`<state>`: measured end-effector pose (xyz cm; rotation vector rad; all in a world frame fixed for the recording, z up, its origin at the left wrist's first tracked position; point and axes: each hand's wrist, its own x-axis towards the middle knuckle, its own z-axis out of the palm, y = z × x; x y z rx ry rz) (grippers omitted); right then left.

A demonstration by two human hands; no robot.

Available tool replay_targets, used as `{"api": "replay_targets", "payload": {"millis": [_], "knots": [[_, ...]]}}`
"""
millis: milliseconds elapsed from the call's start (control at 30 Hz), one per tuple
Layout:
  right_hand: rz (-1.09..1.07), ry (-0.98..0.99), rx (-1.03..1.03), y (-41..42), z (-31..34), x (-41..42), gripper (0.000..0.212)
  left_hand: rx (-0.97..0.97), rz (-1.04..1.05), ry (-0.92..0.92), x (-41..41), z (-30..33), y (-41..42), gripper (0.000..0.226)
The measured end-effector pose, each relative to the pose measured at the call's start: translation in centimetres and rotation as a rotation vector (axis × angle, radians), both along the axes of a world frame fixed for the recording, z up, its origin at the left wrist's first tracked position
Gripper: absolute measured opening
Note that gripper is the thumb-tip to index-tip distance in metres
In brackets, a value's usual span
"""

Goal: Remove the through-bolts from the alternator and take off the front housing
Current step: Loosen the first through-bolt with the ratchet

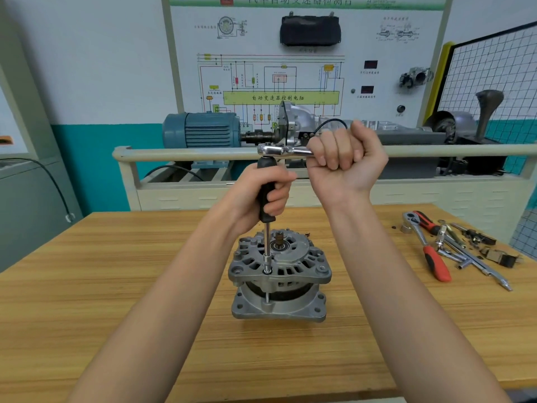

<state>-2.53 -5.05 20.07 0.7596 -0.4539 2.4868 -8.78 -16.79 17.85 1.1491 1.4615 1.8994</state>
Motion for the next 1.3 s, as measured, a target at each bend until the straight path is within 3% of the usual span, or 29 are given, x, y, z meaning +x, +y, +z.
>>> {"api": "replay_targets", "payload": {"millis": [167,367,467,600,767,900,1033,1200,1300], "knots": [[-0.093,0.035,0.042,-0.5,-0.3,0.1,0.050,-0.011,0.163,-0.041,0.4,-0.4,1.0,0.055],[-0.594,0.167,0.371,-3.6,-0.5,0.7,0.047,0.078,0.568,-0.090,1.0,-0.6,2.4,0.042],[-0.759,0.171,0.425,-4.7,-0.8,1.0,0.038,0.103,0.634,-0.103,1.0,-0.5,2.8,0.038],[-0.558,0.186,0.393,-3.6,-0.5,0.8,0.050,0.065,0.494,-0.062,0.8,-0.7,1.8,0.042],[-0.061,0.085,0.176,-1.0,0.2,0.1,0.054,0.019,0.025,-0.021,-0.1,-0.2,-0.7,0.035],[0.080,0.045,-0.009,-0.4,0.1,-0.2,0.050,-0.077,-0.018,-0.002,0.1,0.1,-0.4,0.041],[-0.178,0.065,0.127,-1.1,-0.3,0.5,0.054,-0.045,0.166,-0.074,0.3,-0.2,0.9,0.054],[-0.705,0.137,0.387,-4.2,-0.5,0.9,0.036,0.011,0.452,-0.104,0.8,-0.3,2.3,0.043],[-0.724,0.154,0.422,-4.7,-0.5,0.7,0.034,0.064,0.578,-0.105,1.0,-0.6,2.5,0.040]]}}
